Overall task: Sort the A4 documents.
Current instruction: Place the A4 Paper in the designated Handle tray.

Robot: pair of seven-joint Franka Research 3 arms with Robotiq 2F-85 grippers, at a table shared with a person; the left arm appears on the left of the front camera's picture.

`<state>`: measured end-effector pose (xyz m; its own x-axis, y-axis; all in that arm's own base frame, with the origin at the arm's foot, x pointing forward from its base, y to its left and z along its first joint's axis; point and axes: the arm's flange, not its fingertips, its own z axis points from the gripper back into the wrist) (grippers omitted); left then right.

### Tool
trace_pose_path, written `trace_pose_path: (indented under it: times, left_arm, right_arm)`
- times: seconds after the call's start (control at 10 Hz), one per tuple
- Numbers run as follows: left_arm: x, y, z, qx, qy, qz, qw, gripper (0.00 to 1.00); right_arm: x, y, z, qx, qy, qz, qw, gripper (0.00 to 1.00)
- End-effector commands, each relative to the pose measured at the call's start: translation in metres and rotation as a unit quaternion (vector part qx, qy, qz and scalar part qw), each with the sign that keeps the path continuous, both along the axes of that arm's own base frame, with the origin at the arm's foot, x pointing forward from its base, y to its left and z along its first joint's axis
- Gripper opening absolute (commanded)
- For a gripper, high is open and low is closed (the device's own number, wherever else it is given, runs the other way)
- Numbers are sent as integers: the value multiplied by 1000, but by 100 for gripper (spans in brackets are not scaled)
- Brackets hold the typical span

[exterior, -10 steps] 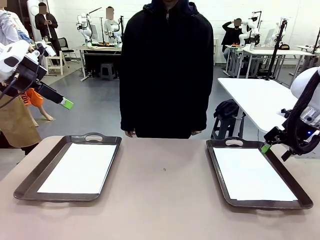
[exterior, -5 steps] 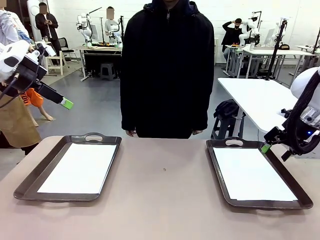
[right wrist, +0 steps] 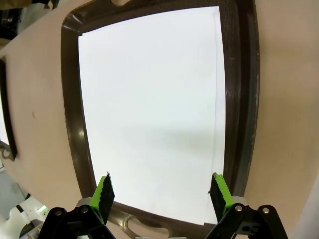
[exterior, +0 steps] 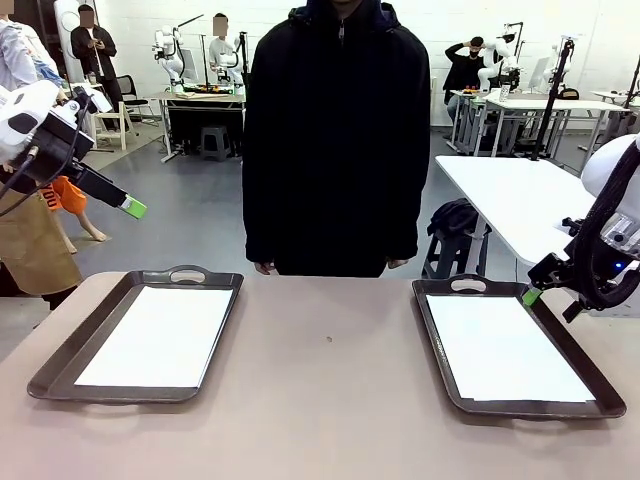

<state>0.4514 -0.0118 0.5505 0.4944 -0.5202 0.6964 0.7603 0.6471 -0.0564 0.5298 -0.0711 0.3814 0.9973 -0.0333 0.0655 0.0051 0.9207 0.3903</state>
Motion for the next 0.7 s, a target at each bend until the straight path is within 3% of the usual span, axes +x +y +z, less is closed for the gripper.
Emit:
trace_pose_path:
  times: [0.0,0.6]
  left_arm:
    - [0,0,0,0,-2,-2,1000,100]
    - [0,0,0,0,-2,-2,1000,100]
  right_arm:
    - [2,0,-1,-1,-1,2,1000,100]
    - [2,0,-1,-1,-1,2,1000,100]
